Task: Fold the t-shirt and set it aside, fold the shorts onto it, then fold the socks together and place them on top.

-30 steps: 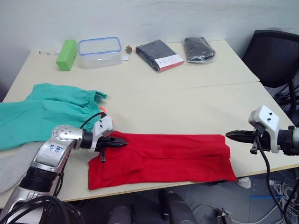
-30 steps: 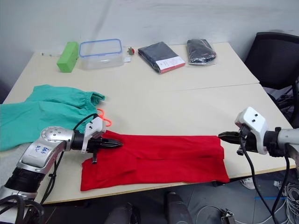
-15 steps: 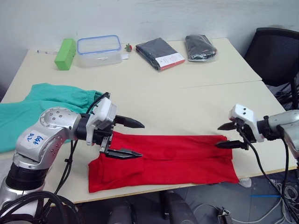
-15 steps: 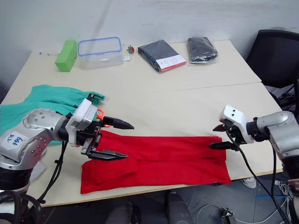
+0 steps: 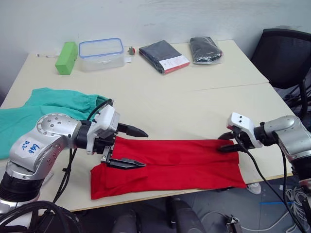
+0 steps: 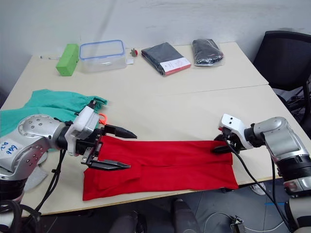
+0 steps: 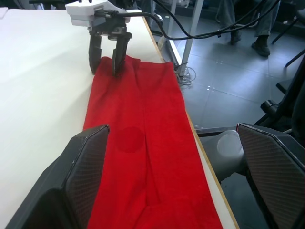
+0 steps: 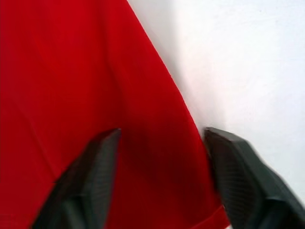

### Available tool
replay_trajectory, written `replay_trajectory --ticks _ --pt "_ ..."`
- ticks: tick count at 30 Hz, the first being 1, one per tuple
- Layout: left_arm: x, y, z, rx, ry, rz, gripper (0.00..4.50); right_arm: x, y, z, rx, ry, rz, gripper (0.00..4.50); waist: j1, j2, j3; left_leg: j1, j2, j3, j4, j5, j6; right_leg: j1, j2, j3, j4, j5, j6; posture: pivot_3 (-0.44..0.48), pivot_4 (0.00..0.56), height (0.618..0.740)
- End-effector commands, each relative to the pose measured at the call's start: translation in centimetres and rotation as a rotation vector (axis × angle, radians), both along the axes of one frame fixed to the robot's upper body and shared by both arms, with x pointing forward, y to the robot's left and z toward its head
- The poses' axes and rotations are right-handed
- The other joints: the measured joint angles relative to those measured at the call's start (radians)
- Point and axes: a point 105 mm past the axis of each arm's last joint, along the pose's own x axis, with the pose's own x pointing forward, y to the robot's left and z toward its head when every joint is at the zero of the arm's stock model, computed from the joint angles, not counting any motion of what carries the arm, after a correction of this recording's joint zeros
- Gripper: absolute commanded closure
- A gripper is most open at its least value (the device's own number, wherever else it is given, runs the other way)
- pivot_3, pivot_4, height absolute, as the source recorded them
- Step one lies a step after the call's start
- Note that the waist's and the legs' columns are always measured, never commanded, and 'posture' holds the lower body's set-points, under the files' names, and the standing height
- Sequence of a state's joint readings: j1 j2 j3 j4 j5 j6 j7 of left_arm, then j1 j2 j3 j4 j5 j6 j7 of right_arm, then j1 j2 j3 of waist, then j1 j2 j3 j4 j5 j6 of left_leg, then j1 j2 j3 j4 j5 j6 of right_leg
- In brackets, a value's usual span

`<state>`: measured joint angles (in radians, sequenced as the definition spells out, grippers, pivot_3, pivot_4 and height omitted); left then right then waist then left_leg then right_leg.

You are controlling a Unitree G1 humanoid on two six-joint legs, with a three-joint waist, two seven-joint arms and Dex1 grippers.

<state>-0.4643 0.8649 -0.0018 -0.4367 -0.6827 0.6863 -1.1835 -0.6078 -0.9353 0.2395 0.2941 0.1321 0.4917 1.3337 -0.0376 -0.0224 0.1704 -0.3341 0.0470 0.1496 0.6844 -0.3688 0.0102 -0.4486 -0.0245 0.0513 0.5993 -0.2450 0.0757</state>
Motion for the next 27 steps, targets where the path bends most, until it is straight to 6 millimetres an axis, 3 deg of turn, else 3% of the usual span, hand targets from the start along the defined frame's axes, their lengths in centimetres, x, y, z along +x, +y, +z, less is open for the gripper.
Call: replay_trajectory --ticks 1,5,6,12,17,20,27 --pt "-0.1 -0.2 0.3 -0.002 -0.041 -0.003 0.0 0.1 0.2 -0.5 -0.012 0.014 0.015 3.0 0.0 0.0 0.0 0.0 0.0 0.0 0.0 0.0 0.0 0.0 0.0 0.0 0.0 0.0 0.0 0.0 0.15 0.74" --pt "0.2 -0.1 0.1 0.007 -0.055 0.014 0.0 1.0 1.0 0.4 -0.018 -0.014 0.053 4.39 -0.007 0.0 0.0 0.0 0.0 0.0 0.0 0.0 0.0 0.0 0.0 0.0 0.001 0.0 0.0 0.0 0.15 0.74" --pt "0.2 -0.1 0.0 0.008 -0.058 0.016 0.0 1.4 1.3 0.8 -0.023 -0.024 0.066 4.45 -0.012 0.0 0.0 0.0 0.0 0.0 0.0 0.0 0.0 0.0 0.0 0.001 0.001 0.0 0.0 0.0 0.15 0.74" --pt "0.5 -0.2 -0.1 0.005 -0.084 0.039 0.0 5.8 3.7 3.8 -0.16 -0.155 0.194 4.45 -0.04 0.004 0.004 0.001 -0.002 0.003 0.0 0.002 0.001 -0.002 0.0 0.004 0.005 0.0 0.0 0.0 0.15 0.74" --pt "0.5 -0.1 -0.3 0.006 -0.092 0.061 0.0 8.2 5.3 5.7 -0.348 -0.254 0.335 4.45 -0.05 0.005 0.005 -0.002 -0.002 0.003 -0.001 0.006 -0.002 -0.009 0.0 0.004 0.012 0.002 0.003 0.0 0.15 0.74" --pt "0.6 0.1 -0.3 0.007 -0.1 0.084 0.0 10.2 7.0 7.1 -0.387 -0.361 0.298 4.45 -0.052 0.006 0.005 -0.004 -0.001 0.003 -0.001 0.006 -0.004 -0.013 -0.001 0.004 0.015 0.001 0.002 0.0 0.15 0.74" --pt "0.9 0.4 -0.6 0.002 -0.1 0.138 0.0 12.2 9.1 7.3 -0.456 -0.517 0.263 4.45 -0.073 0.006 0.006 -0.005 0.001 0.002 -0.001 0.007 -0.008 -0.015 -0.004 0.005 0.021 0.0 0.001 0.0 0.15 0.74"
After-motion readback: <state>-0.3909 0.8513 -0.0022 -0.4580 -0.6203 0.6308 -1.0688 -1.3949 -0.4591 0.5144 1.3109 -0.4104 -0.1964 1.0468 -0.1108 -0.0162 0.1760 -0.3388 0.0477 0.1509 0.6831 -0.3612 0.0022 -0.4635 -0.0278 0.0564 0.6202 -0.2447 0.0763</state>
